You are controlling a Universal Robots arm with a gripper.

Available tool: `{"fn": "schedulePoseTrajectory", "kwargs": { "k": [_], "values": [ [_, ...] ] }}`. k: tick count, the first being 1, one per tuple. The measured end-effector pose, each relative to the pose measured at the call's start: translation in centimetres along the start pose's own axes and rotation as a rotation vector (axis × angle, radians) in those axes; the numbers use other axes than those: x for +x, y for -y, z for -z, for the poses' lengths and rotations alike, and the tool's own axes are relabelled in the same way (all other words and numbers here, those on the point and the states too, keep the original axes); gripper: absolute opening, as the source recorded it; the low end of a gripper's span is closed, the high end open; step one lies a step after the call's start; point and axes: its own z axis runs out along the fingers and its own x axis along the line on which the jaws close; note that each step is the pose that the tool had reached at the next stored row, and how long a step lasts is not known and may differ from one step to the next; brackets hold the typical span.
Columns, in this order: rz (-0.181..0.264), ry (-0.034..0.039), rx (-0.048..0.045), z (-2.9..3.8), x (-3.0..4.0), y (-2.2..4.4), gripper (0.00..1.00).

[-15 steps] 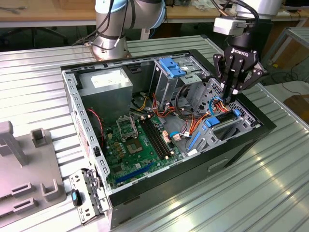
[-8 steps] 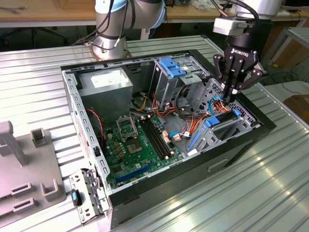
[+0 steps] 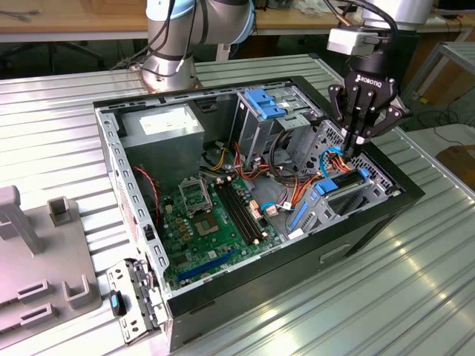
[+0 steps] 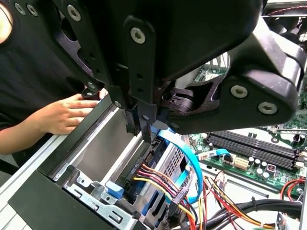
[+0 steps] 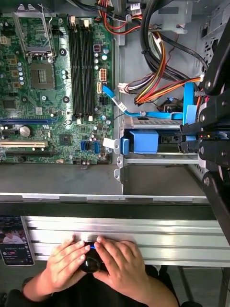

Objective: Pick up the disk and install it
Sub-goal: 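Insert the second disk wire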

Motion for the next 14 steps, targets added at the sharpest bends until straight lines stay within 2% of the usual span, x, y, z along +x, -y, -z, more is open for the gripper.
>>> {"fn": "schedulePoseTrajectory", "kwargs": {
  "k": [2,3,8,12,13,14],
  "values": [
    [-0.002,0.0000,0.0037,-0.02,0.01,-0.01,0.17],
    [-0.004,0.0001,0.0109,-0.06,0.02,-0.01,0.24],
    [-0.017,0.0000,0.0476,-0.19,0.08,0.01,0.24],
    [-0.018,-0.0076,0.0493,-0.21,0.08,0.01,0.24],
    [-0.018,-0.0116,0.0492,-0.21,0.08,0.02,0.23],
    [-0.018,-0.0183,0.0491,-0.21,0.08,0.04,0.16]
  ]
}}
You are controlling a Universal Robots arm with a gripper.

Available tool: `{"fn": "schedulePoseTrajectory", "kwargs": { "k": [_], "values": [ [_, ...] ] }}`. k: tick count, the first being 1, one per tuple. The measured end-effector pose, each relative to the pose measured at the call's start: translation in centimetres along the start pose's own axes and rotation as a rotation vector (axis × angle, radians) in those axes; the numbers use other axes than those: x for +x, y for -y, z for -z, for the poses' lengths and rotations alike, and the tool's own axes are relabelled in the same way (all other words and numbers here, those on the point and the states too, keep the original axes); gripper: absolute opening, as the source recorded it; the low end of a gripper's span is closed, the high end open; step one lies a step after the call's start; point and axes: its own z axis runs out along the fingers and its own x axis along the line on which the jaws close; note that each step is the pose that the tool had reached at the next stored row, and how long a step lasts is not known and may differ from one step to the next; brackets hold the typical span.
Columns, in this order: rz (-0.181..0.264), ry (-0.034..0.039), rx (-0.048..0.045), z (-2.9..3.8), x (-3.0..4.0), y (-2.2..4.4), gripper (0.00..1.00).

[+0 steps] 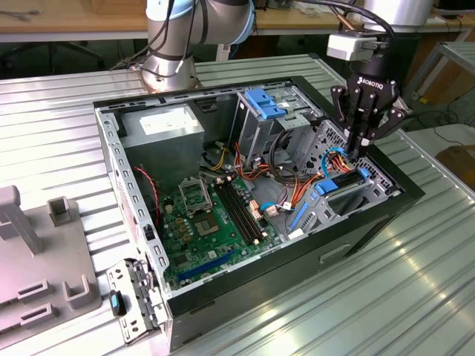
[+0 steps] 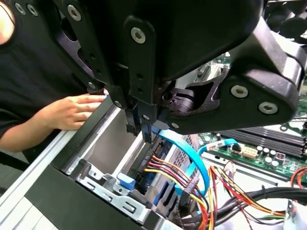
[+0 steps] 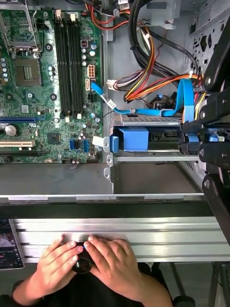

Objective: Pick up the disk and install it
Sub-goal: 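Insert the second disk wire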

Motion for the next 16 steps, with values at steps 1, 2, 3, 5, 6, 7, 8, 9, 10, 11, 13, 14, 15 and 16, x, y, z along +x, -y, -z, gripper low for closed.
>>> {"fn": "schedulePoseTrajectory", "kwargs": {
  "k": [1,2,3,5,6,7,8,9,10,11,13,14,15,16],
  "values": [
    [0.000,-0.0156,-0.0001,0.00,0.00,0.04,0.16],
    [0.000,-0.0236,-0.0002,0.00,0.00,0.04,0.16],
    [-0.001,-0.0346,-0.0004,0.00,0.00,0.04,0.16],
    [-0.003,-0.0455,-0.0014,-0.08,0.01,0.04,0.16],
    [-0.004,-0.0455,-0.0015,-0.16,0.01,0.04,0.16],
    [-0.004,-0.0343,-0.0016,-0.27,0.14,0.01,0.16],
    [-0.004,-0.0170,-0.0015,-0.36,0.33,-0.02,0.16],
    [-0.004,-0.0022,-0.0015,-0.41,0.45,-0.05,0.16],
    [-0.004,0.0336,-0.0016,-0.50,0.68,-0.13,0.16],
    [-0.004,0.0919,-0.0017,-0.64,1.03,-0.28,0.16],
    [-0.003,0.1488,-0.0015,-0.91,1.51,-0.74,0.16],
    [-0.002,0.1490,-0.0013,-0.94,1.54,-0.99,0.16],
    [-0.002,0.1490,-0.0010,-0.96,1.58,-1.22,0.16],
    [-0.001,0.1491,-0.0006,-1.00,1.62,-1.49,0.16]
  ]
}}
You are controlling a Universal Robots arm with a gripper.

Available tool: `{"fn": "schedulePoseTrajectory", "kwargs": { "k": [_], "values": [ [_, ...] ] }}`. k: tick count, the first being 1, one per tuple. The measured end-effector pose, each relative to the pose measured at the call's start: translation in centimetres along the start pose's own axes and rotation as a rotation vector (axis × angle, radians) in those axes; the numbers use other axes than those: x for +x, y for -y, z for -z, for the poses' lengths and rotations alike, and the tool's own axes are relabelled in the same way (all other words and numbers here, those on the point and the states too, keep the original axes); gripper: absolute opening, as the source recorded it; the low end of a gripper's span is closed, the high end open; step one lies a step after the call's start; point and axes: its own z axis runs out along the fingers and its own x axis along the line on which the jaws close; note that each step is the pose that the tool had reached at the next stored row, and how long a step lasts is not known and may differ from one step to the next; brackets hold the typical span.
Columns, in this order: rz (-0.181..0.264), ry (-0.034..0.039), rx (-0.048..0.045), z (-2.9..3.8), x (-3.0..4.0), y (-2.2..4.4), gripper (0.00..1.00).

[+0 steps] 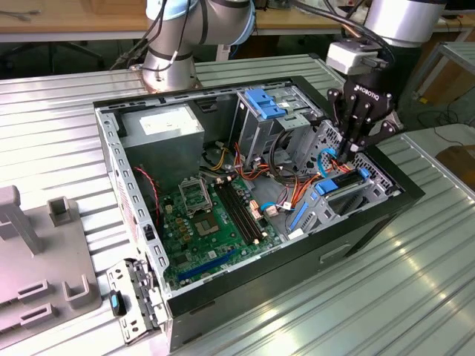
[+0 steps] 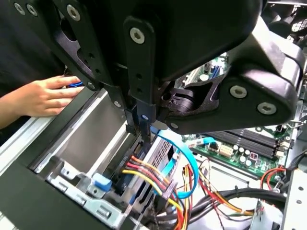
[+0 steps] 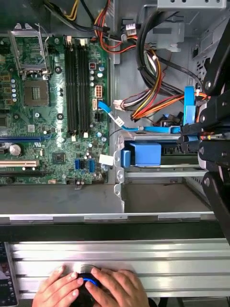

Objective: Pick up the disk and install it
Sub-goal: 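Insert the second disk wire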

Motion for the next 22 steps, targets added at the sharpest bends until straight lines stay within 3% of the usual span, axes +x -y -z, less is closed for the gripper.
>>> {"fn": "schedulePoseTrajectory", "kwargs": {
  "k": [4,20,22],
  "values": [
    [0.003,0.0084,0.0012,-0.15,0.35,-0.60,0.16],
    [0.004,0.0108,0.0015,-0.16,0.43,-0.64,0.16],
    [0.004,0.0325,0.0015,-0.19,0.51,-0.65,0.16]
  ]
}}
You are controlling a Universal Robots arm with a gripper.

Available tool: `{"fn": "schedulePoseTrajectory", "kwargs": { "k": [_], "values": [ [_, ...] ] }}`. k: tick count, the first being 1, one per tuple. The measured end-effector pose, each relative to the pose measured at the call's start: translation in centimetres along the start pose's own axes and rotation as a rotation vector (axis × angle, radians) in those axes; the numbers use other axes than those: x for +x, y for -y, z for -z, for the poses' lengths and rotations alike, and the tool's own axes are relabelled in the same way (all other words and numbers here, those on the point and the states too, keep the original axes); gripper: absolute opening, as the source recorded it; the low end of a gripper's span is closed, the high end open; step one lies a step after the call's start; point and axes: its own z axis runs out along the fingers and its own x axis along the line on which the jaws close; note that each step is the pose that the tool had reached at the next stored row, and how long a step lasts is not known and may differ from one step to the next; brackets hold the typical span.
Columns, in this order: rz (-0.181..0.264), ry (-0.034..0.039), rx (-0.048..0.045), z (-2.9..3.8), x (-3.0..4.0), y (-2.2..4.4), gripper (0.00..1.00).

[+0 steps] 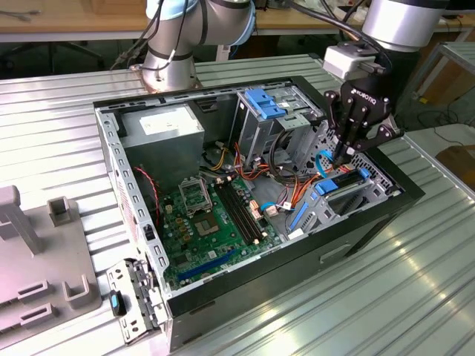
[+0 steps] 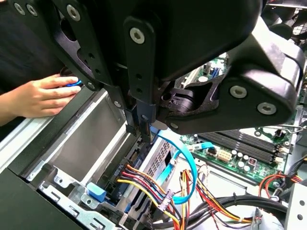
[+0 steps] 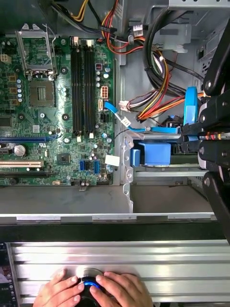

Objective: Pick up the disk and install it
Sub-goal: 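Insert the second disk wire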

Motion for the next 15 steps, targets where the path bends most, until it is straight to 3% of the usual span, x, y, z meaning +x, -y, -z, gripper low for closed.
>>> {"fn": "schedulePoseTrajectory", "kwargs": {
  "k": [1,3,4,5,7,13,15],
  "values": [
    [0.000,0.0070,0.0001,-0.01,0.05,0.01,0.16],
    [0.000,0.0307,0.0001,-0.05,0.29,0.01,0.16],
    [0.000,0.0623,0.0003,-0.12,0.64,0.01,0.16],
    [0.000,0.0782,0.0004,-0.15,0.84,0.01,0.16],
    [0.000,0.0979,0.0005,-0.26,1.37,0.03,0.16],
    [0.000,0.1283,0.0007,-0.72,3.13,0.17,0.16],
    [0.000,0.1302,0.0007,-0.78,3.15,0.32,0.16]
  ]
}}
